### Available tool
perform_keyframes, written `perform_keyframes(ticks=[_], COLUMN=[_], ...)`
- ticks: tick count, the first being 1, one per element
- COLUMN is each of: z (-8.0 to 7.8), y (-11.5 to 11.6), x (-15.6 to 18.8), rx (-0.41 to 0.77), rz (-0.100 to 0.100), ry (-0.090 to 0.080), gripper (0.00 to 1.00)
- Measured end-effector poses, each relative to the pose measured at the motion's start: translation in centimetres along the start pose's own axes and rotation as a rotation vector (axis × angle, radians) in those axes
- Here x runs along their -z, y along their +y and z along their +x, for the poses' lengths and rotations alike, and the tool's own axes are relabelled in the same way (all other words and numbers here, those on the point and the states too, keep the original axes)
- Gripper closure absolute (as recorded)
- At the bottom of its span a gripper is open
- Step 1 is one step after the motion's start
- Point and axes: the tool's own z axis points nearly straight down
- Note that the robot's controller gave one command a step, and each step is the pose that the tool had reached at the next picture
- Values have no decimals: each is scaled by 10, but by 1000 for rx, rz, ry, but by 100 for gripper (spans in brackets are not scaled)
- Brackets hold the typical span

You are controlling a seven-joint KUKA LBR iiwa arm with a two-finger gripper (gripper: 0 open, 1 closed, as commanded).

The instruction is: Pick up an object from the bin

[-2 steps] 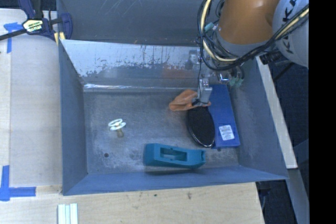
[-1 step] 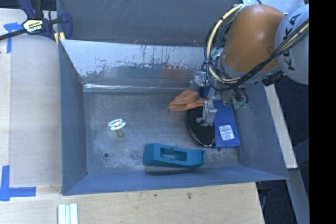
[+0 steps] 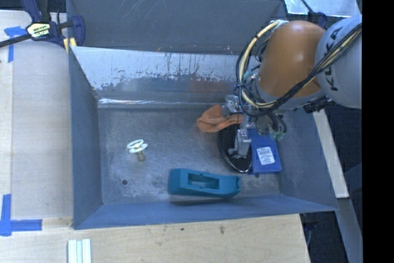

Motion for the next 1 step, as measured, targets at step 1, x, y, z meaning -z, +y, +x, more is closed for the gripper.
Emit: perform_keyframes(ticks=[1], z=[-3], y=[14], x=[-15], rx=[26], rz=[-1], ry=[-8], gripper=[0])
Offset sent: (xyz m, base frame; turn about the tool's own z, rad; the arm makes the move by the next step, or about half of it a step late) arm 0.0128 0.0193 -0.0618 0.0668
